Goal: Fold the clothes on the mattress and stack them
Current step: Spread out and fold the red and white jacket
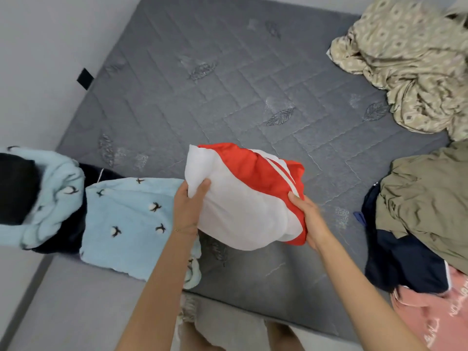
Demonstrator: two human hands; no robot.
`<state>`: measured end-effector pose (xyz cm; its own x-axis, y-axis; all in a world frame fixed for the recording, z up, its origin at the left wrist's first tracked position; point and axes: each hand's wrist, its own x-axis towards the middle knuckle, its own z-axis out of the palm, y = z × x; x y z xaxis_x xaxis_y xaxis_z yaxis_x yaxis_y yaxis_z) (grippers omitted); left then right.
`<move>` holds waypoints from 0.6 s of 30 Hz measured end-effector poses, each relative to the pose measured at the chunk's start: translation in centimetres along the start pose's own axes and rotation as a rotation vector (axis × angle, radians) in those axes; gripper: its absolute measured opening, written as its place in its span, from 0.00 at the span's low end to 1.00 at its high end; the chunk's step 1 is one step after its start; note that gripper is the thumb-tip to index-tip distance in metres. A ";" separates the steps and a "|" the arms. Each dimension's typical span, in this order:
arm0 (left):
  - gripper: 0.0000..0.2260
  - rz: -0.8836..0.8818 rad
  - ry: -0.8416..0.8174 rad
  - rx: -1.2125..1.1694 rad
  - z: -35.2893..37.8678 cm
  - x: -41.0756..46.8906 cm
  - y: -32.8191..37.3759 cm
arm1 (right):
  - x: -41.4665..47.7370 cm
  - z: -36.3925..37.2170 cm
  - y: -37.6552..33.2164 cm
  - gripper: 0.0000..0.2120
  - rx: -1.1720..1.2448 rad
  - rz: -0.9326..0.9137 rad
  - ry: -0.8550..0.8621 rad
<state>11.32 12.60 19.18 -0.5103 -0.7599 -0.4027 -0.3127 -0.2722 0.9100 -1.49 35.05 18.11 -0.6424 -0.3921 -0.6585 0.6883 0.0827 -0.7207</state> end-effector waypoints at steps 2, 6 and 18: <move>0.03 0.019 -0.033 -0.027 -3.0 0.3 1.3 | -1.3 2.8 0.2 0.24 0.012 -0.023 0.010; 0.11 0.020 -0.106 -0.070 -9.6 1.1 3.8 | -3.7 9.1 1.0 0.27 0.027 -0.053 0.015; 0.10 0.030 -0.094 0.005 -26.1 7.2 5.4 | -7.5 25.9 7.4 0.20 -0.016 -0.221 0.110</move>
<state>26.87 -9.69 23.76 -0.5926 -0.7085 -0.3832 -0.3000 -0.2473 0.9213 17.15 14.84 23.30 -0.8102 -0.3005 -0.5032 0.5221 0.0204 -0.8527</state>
